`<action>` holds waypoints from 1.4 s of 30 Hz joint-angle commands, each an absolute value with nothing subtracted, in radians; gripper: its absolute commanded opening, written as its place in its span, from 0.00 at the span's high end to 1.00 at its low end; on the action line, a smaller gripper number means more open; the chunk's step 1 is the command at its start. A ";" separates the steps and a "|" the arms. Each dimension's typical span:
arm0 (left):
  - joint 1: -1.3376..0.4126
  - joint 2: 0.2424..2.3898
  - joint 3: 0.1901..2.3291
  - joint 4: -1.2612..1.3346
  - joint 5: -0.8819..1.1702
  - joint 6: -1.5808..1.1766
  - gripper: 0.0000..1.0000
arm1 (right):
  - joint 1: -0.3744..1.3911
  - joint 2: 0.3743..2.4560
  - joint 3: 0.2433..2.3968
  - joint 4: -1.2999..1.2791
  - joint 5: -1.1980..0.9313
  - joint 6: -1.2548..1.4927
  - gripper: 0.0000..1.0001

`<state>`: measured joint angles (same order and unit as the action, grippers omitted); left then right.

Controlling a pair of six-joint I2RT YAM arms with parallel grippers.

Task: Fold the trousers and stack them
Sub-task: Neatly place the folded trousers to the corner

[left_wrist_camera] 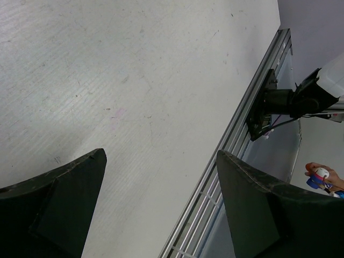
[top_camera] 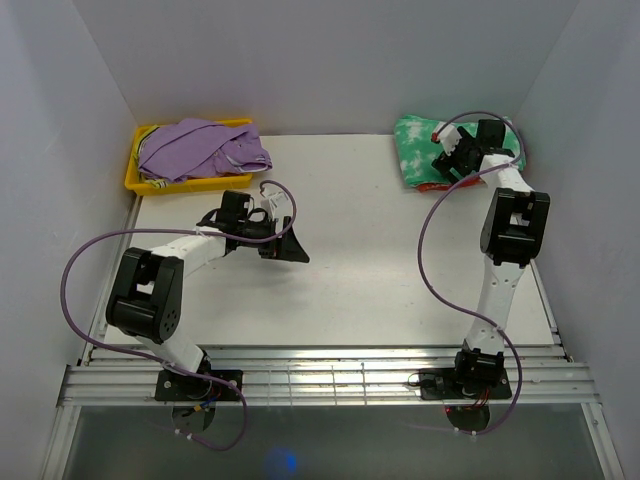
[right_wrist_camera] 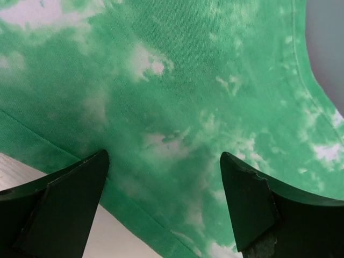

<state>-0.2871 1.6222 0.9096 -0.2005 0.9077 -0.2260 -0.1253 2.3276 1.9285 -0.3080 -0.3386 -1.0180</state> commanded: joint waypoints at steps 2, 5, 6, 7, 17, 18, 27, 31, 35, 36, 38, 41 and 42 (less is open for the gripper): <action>-0.282 1.600 0.939 -0.199 0.937 -0.204 0.06 | -0.097 2.353 1.927 -0.350 -0.301 -1.112 0.10; -0.279 1.592 0.937 -0.202 0.934 -0.201 0.06 | -0.066 2.350 1.914 -0.334 -0.322 -1.037 0.07; -0.279 1.589 0.937 -0.209 0.933 -0.196 0.06 | -0.058 2.347 1.920 -0.334 -0.330 -1.007 0.07; -0.278 1.585 0.939 -0.212 0.933 -0.195 0.06 | -0.048 2.347 1.934 -0.336 -0.339 -0.974 0.07; -0.267 1.560 0.936 -0.212 0.922 -0.203 0.04 | -0.029 2.352 2.025 -0.417 -0.417 -0.733 0.07; -0.267 1.552 0.937 -0.213 0.917 -0.202 0.04 | -0.029 2.341 2.035 -0.417 -0.419 -0.727 0.07; -0.236 1.562 1.183 -0.478 0.738 -0.072 0.02 | -0.061 2.072 2.066 -0.455 -0.482 -0.563 0.10; -0.204 1.517 1.207 -0.506 0.619 -0.067 0.02 | -0.069 1.887 1.900 -0.532 -0.494 -0.500 0.10; -0.201 1.473 1.192 -0.541 0.428 -0.048 0.02 | -0.072 1.679 1.614 -0.572 -0.488 -0.459 0.10; -0.199 1.467 1.184 -0.561 0.404 -0.040 0.02 | -0.072 1.592 1.548 -0.569 -0.491 -0.454 0.10; -0.199 1.433 1.158 -0.571 0.381 -0.025 0.02 | -0.072 1.507 1.365 -0.563 -0.500 -0.430 0.10; -0.199 1.370 1.091 -0.568 0.371 -0.021 0.02 | -0.072 1.364 1.209 -0.551 -0.509 -0.402 0.10; -0.199 1.353 1.072 -0.558 0.368 -0.021 0.02 | -0.072 1.303 1.130 -0.545 -0.511 -0.396 0.10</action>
<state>-0.1986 1.4456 1.1145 -0.5312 0.4278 -0.0441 -0.0715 1.3472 1.2831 -0.5117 -0.4953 -0.4522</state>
